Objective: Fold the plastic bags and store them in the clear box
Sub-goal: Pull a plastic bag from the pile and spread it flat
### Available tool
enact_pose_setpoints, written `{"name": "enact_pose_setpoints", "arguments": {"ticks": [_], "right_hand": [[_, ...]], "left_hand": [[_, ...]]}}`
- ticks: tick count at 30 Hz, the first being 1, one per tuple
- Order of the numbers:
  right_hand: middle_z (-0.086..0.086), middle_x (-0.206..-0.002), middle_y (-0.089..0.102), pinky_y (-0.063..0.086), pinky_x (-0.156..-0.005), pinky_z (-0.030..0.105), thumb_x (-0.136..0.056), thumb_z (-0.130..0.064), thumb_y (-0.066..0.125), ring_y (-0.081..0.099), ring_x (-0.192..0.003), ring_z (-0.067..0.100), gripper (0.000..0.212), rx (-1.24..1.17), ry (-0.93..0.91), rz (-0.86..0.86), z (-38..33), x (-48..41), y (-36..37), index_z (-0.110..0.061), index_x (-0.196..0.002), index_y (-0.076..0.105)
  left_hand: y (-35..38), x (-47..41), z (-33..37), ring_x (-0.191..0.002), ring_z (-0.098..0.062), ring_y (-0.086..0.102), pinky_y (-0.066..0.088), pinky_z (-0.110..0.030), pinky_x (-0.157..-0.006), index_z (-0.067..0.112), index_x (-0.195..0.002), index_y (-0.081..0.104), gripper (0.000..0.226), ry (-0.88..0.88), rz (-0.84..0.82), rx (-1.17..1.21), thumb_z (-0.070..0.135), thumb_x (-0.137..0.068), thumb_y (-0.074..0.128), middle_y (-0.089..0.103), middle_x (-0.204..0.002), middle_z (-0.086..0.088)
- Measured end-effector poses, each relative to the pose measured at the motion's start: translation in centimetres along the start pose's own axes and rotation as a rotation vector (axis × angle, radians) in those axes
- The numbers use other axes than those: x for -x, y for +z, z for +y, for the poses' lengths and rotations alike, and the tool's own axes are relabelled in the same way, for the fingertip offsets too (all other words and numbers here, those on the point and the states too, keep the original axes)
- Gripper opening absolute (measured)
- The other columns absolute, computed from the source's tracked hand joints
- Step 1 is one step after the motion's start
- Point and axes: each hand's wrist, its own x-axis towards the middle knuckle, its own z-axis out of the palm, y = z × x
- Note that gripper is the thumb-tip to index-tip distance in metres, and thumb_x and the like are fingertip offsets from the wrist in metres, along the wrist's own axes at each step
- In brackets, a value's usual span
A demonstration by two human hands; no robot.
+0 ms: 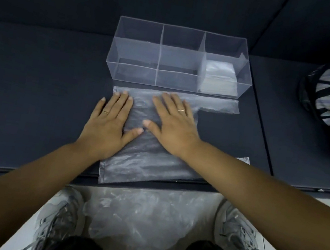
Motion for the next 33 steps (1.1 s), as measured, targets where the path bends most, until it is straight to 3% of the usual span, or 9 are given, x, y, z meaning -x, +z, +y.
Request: {"name": "enact_pose_setpoints", "arguments": {"ticks": [4, 9, 13, 16, 19, 24, 27, 30, 33], "right_hand": [[0.000, -0.162, 0.004, -0.005, -0.118, 0.043, -0.093, -0.063, 0.022, -0.001, -0.148, 0.020, 0.071, 0.090, 0.183, 0.089, 6.1, 3.1, 0.4, -0.026, -0.153, 0.011], [0.015, -0.159, 0.014, 0.006, -0.119, 0.047, -0.099, -0.039, 0.037, 0.011, -0.147, 0.029, 0.063, 0.156, 0.506, 0.224, 10.7, 6.2, -2.2, -0.008, -0.152, 0.019], [0.020, -0.155, 0.025, 0.013, -0.120, 0.045, -0.096, -0.017, 0.046, 0.020, -0.145, 0.033, 0.057, -0.009, 0.243, 0.363, 3.9, 6.6, -2.8, 0.000, -0.147, 0.028], [0.015, -0.155, 0.026, 0.011, -0.120, 0.041, -0.096, -0.018, 0.043, 0.019, -0.146, 0.028, 0.054, -0.238, -0.056, 0.216, -3.2, 7.4, -0.9, -0.003, -0.147, 0.031], [0.007, -0.160, 0.014, 0.003, -0.121, 0.040, -0.101, -0.034, 0.035, 0.006, -0.148, 0.020, 0.058, -0.125, -0.179, 0.062, -4.7, 7.9, 1.4, -0.011, -0.151, 0.018], [0.003, -0.160, 0.012, 0.003, -0.120, 0.042, -0.095, -0.060, 0.024, 0.007, -0.148, 0.020, 0.072, 0.094, 0.063, 0.088, 3.2, 9.4, 1.1, -0.018, -0.153, 0.017], [0.008, -0.159, 0.019, 0.010, -0.119, 0.046, -0.092, -0.063, 0.015, 0.015, -0.147, 0.023, 0.077, 0.120, 0.253, 0.133, 8.3, 11.9, 0.3, -0.014, -0.151, 0.024], [0.017, -0.156, 0.024, 0.012, -0.118, 0.051, -0.090, -0.060, 0.020, 0.020, -0.145, 0.032, 0.080, 0.108, 0.422, 0.203, 11.5, 13.5, -0.8, -0.008, -0.149, 0.029], [0.022, -0.154, 0.026, 0.016, -0.116, 0.055, -0.089, -0.057, 0.026, 0.022, -0.142, 0.037, 0.079, 0.041, 0.416, 0.298, 10.6, 13.6, -1.7, -0.002, -0.145, 0.032]], "left_hand": [[0.2, 1.4, 0.1, -0.144, -0.010, -0.021, -0.011, -0.039, -0.118, 0.019, -0.151, -0.012, 0.095, -0.017, -0.018, -0.048, 0.078, -0.076, -0.009, -0.017, -0.159, 0.000], [-1.0, 1.8, 0.5, -0.146, -0.016, -0.017, -0.012, -0.040, -0.118, 0.016, -0.152, -0.009, 0.096, -0.022, -0.021, -0.028, 0.075, -0.076, -0.010, -0.015, -0.160, -0.004], [-1.2, 4.7, 2.3, -0.147, -0.026, 0.012, 0.006, -0.043, -0.119, 0.001, -0.148, 0.024, 0.074, 0.120, 0.180, 0.112, 0.054, -0.098, 0.009, 0.017, -0.157, -0.013], [0.1, 7.2, 4.1, -0.141, -0.032, 0.028, 0.018, -0.045, -0.115, -0.003, -0.142, 0.037, 0.070, 0.220, 0.112, 0.058, 0.049, -0.099, 0.020, 0.032, -0.151, -0.018], [0.7, 7.7, 4.1, -0.142, -0.030, 0.026, 0.022, -0.046, -0.116, -0.001, -0.145, 0.032, 0.079, 0.228, 0.032, -0.055, 0.059, -0.096, 0.016, 0.029, -0.153, -0.016], [0.7, 7.5, 3.7, -0.144, -0.028, 0.021, 0.017, -0.044, -0.115, 0.001, -0.147, 0.027, 0.083, 0.237, 0.014, -0.078, 0.064, -0.094, 0.020, 0.023, -0.156, -0.015], [0.7, 7.5, 3.6, -0.146, -0.028, 0.017, 0.015, -0.044, -0.115, 0.002, -0.148, 0.024, 0.086, 0.235, 0.013, -0.080, 0.067, -0.093, 0.017, 0.019, -0.157, -0.014], [0.5, 7.9, 2.6, -0.146, -0.027, 0.015, 0.014, -0.045, -0.115, 0.002, -0.149, 0.023, 0.094, 0.298, -0.001, -0.078, 0.074, -0.089, 0.019, 0.017, -0.158, -0.014], [0.6, 9.2, 0.8, -0.146, -0.023, 0.019, 0.015, -0.045, -0.115, 0.006, -0.150, 0.024, 0.090, 0.440, -0.012, -0.094, 0.070, -0.088, 0.034, 0.020, -0.158, -0.009]]}}
